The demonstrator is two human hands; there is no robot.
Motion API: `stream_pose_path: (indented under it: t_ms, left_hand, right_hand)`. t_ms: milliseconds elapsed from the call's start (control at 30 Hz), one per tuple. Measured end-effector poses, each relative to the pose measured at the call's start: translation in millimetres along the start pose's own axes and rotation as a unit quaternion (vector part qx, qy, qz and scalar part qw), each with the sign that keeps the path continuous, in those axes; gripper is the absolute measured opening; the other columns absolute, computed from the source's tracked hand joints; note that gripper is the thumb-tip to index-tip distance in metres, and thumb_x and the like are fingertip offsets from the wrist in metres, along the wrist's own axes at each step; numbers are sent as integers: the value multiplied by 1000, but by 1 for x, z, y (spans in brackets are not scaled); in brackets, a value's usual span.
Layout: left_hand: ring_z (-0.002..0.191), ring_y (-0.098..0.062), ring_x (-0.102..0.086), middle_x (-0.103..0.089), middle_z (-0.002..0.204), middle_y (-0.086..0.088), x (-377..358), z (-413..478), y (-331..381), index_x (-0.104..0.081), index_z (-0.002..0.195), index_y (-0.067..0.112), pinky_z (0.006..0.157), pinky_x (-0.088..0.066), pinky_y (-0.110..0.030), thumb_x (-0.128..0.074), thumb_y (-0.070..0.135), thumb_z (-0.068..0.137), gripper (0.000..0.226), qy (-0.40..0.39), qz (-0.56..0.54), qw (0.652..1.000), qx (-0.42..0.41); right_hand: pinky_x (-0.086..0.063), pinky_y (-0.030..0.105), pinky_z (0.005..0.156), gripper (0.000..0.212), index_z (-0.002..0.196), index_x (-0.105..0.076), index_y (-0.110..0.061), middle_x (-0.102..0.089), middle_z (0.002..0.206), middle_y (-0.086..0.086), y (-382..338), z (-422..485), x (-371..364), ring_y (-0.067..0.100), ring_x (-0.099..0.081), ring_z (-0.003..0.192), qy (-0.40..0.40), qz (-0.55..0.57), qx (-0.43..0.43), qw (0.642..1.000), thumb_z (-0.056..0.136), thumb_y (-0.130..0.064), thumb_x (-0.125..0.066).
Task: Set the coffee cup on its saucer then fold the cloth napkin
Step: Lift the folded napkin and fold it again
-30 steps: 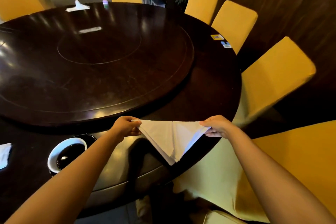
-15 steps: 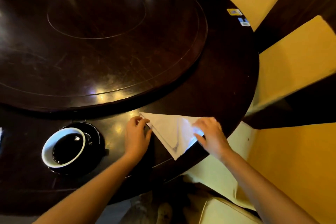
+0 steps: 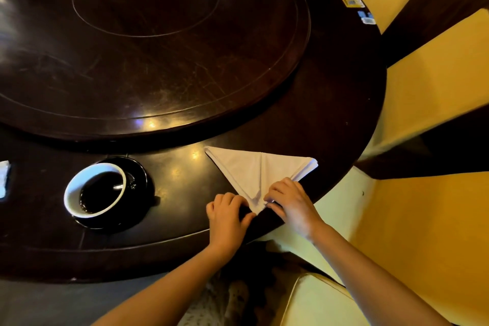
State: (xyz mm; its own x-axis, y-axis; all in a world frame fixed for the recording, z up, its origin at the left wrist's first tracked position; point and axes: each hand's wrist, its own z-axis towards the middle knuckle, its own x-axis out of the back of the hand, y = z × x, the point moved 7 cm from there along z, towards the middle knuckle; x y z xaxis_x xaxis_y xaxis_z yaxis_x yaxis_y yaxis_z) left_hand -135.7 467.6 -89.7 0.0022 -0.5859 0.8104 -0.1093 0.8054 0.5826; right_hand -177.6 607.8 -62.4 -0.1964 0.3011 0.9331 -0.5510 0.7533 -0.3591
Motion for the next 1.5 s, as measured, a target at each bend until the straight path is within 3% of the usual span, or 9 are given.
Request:
stream_pose_path:
  t_ms: [233, 500, 667, 867, 1000, 1100, 1233, 1400, 1500]
  left_hand:
    - [98, -11, -41, -53, 99, 9, -3, -4, -4, -53, 97, 28, 82, -18, -23, -70, 39, 74, 31, 5, -27, 1000, 11]
    - [98, -17, -44, -55, 101, 4, -5, -5, -4, -54, 97, 23, 80, -20, -26, -70, 38, 73, 33, 22, -10, 1000, 17]
    - [96, -15, -42, -52, 100, 5, -6, -5, -6, -50, 96, 24, 81, -22, -25, -69, 39, 74, 33, 20, -16, 999, 25]
    - [96, -14, -40, -50, 99, 6, -4, -6, -2, -48, 97, 23, 77, -16, -22, -70, 40, 73, 36, 17, -5, 1000, 11]
    - [93, -6, -38, -45, 101, 6, 10, -11, -1, -44, 107, 22, 83, -32, -22, -71, 34, 72, 45, 65, -86, 994, -15]
    - [109, -18, -45, -51, 119, -6, 16, -2, 5, -49, 120, 16, 93, -38, -31, -70, 20, 77, 48, 58, -47, 995, -63]
    - [95, -27, -57, -67, 100, -8, 13, 9, 17, -66, 99, 9, 77, -47, -34, -64, 14, 83, 17, 9, 25, 991, -129]
    - [72, -24, -59, -66, 77, -6, 15, 3, 26, -67, 81, 10, 57, -43, -25, -75, 8, 72, 13, 38, 46, 985, -159]
    - [66, -19, -57, -63, 73, -3, 11, -3, 36, -64, 80, 13, 56, -40, -23, -73, 12, 74, 10, 46, 46, 980, -187]
  right_hand:
    - [-39, 27, 81, 8, 89, -67, -16, -64, 94, 1, 4, 2, 2, 21, -53, 94, 6, 56, -53, 997, 83, -21, -66]
    - [-42, 26, 79, 5, 87, -66, -16, -64, 89, 0, -19, -9, 2, 18, -54, 87, 44, 50, -39, 997, 83, -19, -66]
    - [-33, 19, 79, 7, 86, -67, -15, -66, 87, 2, -25, -14, 1, 12, -50, 87, 78, 42, -49, 995, 80, -15, -69]
    - [-38, 16, 73, 9, 87, -69, -14, -67, 87, 2, -27, -19, -8, 19, -61, 83, 78, 37, -73, 994, 78, -15, -72]
    - [-40, 17, 75, 12, 92, -70, -15, -68, 91, 1, -24, -23, -11, 17, -62, 86, 86, 51, -84, 991, 80, -18, -70]
    - [-41, 19, 76, 14, 95, -71, -17, -68, 93, 0, -24, -26, -10, 16, -61, 88, 91, 51, -83, 991, 81, -20, -69]
    - [-48, 29, 72, 12, 93, -72, -16, -68, 90, 1, -23, -25, -9, 18, -61, 86, 106, 67, -97, 987, 81, -16, -69]
    - [-49, 28, 71, 13, 94, -72, -17, -68, 89, 0, -22, -26, -14, 17, -60, 85, 118, 88, -124, 981, 82, -18, -69]
    - [-45, 24, 71, 13, 93, -73, -16, -69, 87, 1, -22, -26, -14, 18, -61, 84, 125, 84, -130, 980, 80, -16, -70]
